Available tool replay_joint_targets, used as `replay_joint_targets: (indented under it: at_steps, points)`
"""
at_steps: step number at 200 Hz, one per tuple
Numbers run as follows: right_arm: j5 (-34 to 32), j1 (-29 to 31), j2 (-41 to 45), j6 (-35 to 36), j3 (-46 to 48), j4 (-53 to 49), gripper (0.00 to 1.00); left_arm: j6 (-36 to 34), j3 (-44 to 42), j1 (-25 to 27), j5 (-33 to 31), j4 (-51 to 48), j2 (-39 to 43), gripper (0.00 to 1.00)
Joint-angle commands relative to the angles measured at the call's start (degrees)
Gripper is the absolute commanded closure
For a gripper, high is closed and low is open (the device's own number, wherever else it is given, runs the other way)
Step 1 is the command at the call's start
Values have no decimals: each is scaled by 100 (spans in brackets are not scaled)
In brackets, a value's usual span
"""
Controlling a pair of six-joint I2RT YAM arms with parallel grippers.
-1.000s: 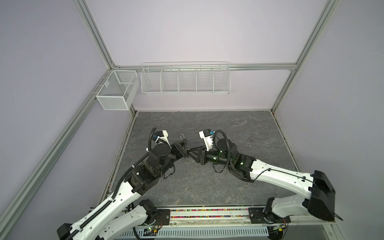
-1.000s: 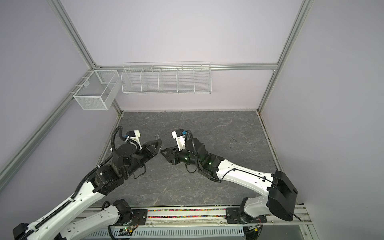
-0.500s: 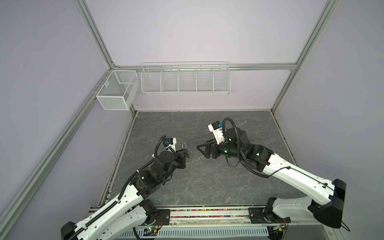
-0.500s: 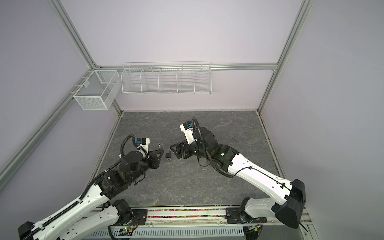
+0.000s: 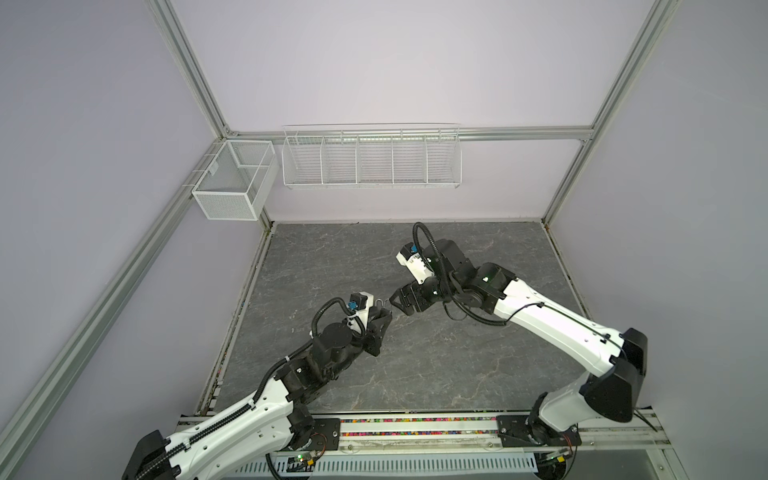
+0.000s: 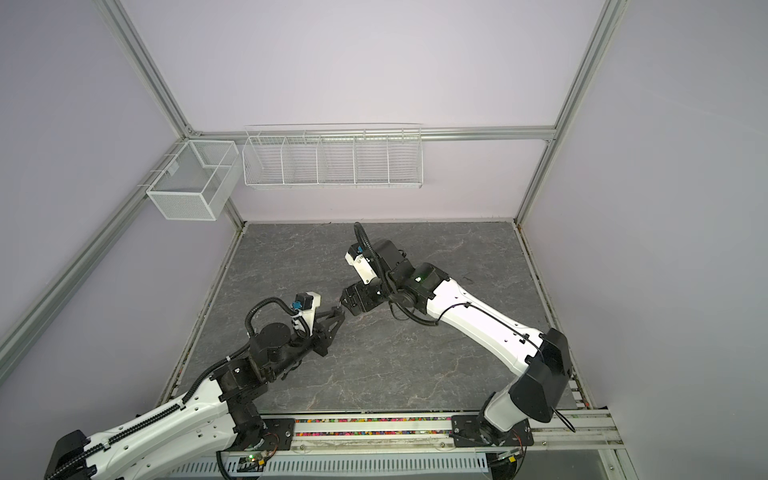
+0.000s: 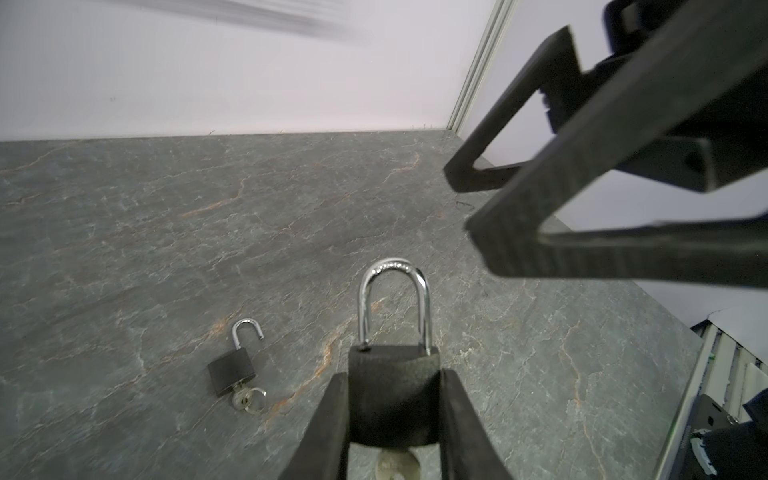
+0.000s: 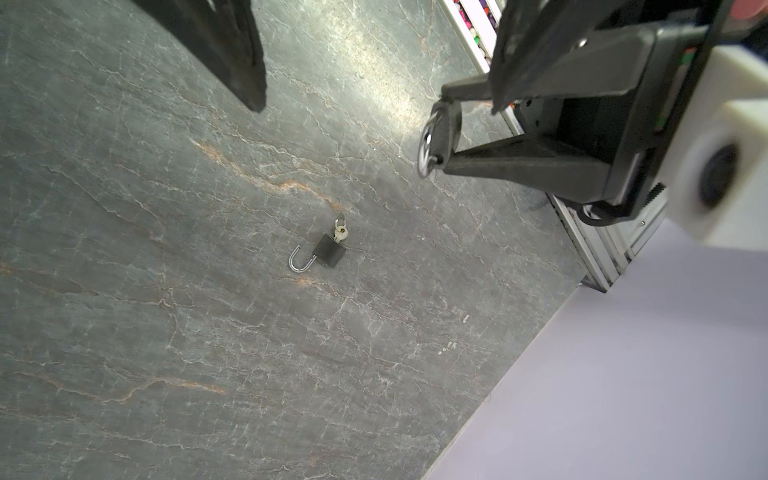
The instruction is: Unlock with the key
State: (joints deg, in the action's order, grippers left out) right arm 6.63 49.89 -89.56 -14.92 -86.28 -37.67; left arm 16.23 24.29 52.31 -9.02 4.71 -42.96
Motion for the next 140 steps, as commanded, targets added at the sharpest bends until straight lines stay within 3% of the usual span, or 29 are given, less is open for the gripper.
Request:
replay_joint_targets:
  at_steps: [1, 140]
  points:
    - [-149, -39, -217, 339, -301, -429, 15, -297, 57, 40, 86, 462, 7, 100]
    - [-366, -150, -1035, 663, -1404, -1250, 13, -503, -83, 42, 106, 452, 95, 100]
